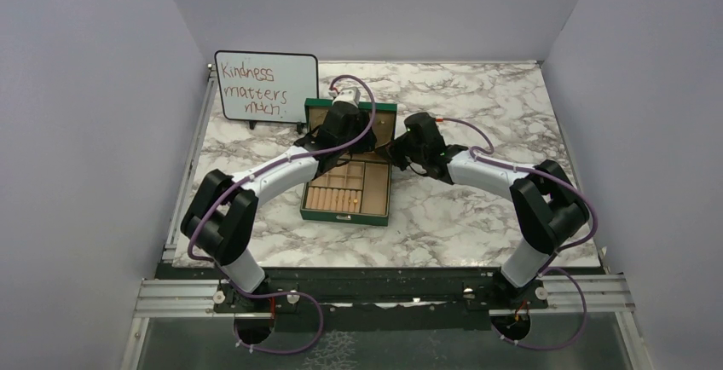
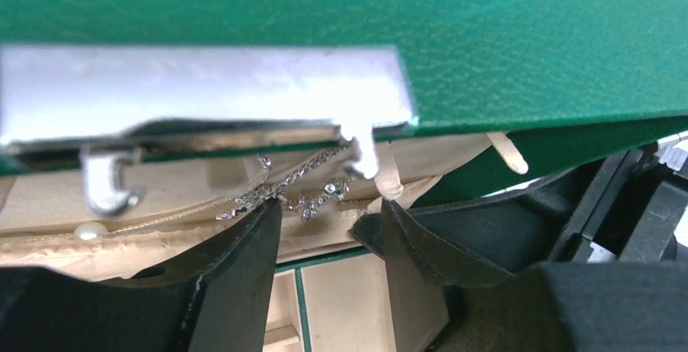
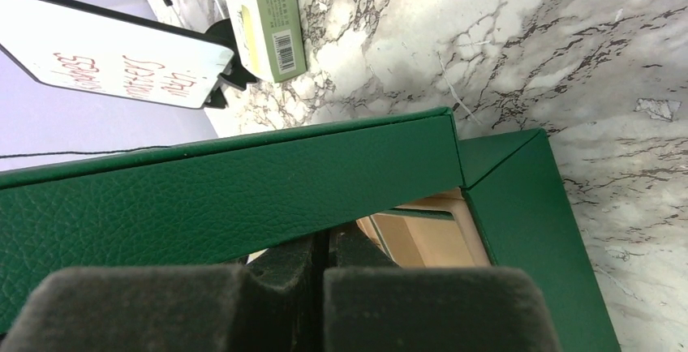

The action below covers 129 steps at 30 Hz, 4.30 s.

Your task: Organize the mixed jewelry

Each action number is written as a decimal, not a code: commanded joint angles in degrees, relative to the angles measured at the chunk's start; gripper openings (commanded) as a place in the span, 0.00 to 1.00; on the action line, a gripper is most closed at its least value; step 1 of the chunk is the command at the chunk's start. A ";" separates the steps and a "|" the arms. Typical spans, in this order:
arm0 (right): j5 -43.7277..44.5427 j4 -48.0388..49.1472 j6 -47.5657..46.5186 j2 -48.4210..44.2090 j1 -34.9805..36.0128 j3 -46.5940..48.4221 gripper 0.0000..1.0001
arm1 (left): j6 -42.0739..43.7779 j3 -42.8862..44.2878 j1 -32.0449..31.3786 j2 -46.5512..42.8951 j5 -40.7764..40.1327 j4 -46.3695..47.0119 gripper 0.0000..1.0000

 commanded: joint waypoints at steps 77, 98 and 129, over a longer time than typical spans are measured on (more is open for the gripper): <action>8.50 -21.96 -39.46 -5.62 -4.20 26.23 0.56 | 6.71 6.93 13.54 -22.89 0.27 -17.96 0.98; -12.53 -24.11 -42.53 -6.66 -4.55 18.39 0.31 | 7.36 8.92 17.62 -19.82 4.17 -23.37 0.97; -26.50 -26.76 -49.20 -22.15 -3.81 -6.26 0.26 | 3.08 -9.01 17.62 -31.81 10.96 -33.39 0.94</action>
